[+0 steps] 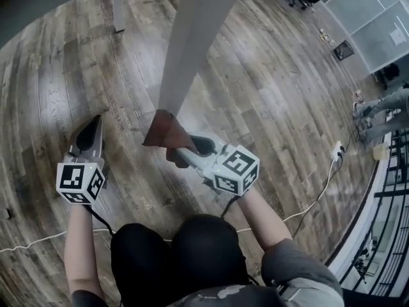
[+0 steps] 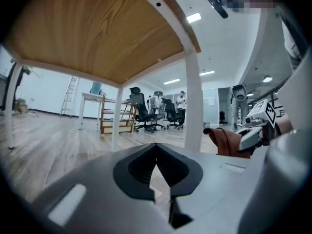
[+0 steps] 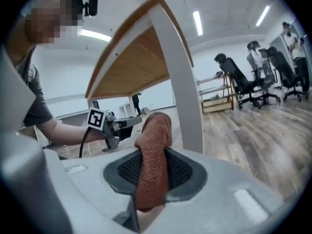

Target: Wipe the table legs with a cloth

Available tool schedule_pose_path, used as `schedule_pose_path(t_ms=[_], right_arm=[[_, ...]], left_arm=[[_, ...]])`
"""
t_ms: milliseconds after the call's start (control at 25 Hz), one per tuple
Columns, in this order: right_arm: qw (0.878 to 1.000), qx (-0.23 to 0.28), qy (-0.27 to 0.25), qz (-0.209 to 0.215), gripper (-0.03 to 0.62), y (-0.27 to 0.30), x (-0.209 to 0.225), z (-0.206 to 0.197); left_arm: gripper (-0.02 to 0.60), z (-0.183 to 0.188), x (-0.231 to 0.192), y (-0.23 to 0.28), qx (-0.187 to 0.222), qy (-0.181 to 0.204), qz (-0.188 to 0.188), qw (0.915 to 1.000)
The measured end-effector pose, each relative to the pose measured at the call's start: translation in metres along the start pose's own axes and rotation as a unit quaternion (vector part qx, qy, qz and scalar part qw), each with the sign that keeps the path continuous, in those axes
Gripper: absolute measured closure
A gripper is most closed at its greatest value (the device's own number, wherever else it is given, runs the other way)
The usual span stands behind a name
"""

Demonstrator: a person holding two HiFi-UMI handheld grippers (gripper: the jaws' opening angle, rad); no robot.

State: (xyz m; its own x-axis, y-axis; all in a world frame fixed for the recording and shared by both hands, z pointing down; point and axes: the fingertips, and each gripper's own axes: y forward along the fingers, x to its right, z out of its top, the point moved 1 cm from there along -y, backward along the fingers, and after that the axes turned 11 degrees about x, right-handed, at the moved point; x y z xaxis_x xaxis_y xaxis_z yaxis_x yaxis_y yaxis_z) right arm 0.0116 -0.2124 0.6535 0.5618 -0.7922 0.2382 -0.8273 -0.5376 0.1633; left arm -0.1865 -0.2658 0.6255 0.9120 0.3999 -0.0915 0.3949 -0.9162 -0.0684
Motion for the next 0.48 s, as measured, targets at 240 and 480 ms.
schedule_pose_path(t_ms=[240, 480], right_arm=[[0.984, 0.148, -0.094, -0.02, 0.505, -0.036, -0.007, 0.163], [0.946, 0.298, -0.11, -0.063, 0.505, -0.063, -0.007, 0.287]], left_arm=[[0.561, 0.121, 0.07, 0.029, 0.072, 0.042, -0.076, 0.9937], [0.561, 0.209, 0.108, 0.054, 0.149, 0.059, -0.103, 0.9816]])
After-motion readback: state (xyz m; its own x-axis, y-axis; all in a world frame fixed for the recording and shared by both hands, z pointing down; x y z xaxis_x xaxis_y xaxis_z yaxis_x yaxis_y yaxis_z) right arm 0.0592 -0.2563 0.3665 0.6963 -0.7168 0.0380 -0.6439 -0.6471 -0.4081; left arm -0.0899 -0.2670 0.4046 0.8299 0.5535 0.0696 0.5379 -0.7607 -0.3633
